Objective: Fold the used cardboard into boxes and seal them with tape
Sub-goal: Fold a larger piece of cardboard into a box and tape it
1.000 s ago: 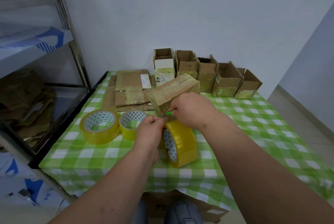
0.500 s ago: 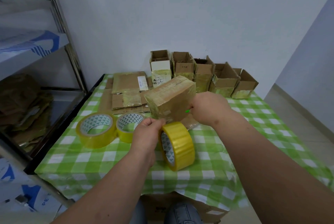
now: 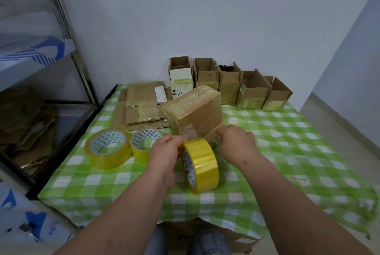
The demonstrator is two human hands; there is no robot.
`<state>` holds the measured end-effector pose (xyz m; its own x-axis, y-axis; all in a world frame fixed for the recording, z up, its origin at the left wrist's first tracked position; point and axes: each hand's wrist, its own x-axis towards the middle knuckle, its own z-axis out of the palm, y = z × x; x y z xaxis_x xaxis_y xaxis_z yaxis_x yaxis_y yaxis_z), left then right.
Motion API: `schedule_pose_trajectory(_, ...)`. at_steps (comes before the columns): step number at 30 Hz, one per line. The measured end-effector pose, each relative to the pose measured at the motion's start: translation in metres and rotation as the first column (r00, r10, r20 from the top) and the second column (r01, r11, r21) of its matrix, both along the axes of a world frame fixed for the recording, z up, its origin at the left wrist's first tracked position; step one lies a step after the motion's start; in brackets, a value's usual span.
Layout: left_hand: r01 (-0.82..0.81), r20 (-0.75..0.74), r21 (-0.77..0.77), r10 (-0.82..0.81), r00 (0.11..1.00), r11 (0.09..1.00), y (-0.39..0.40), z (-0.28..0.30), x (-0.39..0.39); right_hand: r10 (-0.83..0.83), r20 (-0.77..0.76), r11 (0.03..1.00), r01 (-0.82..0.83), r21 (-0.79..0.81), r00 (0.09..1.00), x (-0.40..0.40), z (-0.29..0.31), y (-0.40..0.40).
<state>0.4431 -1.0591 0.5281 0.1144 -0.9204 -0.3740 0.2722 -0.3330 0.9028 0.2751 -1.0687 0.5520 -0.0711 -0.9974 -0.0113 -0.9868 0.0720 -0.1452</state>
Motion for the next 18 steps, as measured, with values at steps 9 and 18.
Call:
schedule_pose_trajectory(9,-0.004,0.002,-0.020,0.005,1.000,1.000,0.002,0.002,0.000,-0.246,0.895,0.968,0.042,0.248,0.373,0.034,0.002,0.005)
schedule_pose_trajectory(18,-0.122,0.314,-0.218,0.188,0.931,0.968,0.004,0.005,0.008,-0.252,0.946,0.968,0.053,0.246,0.203,0.039,0.004,-0.001)
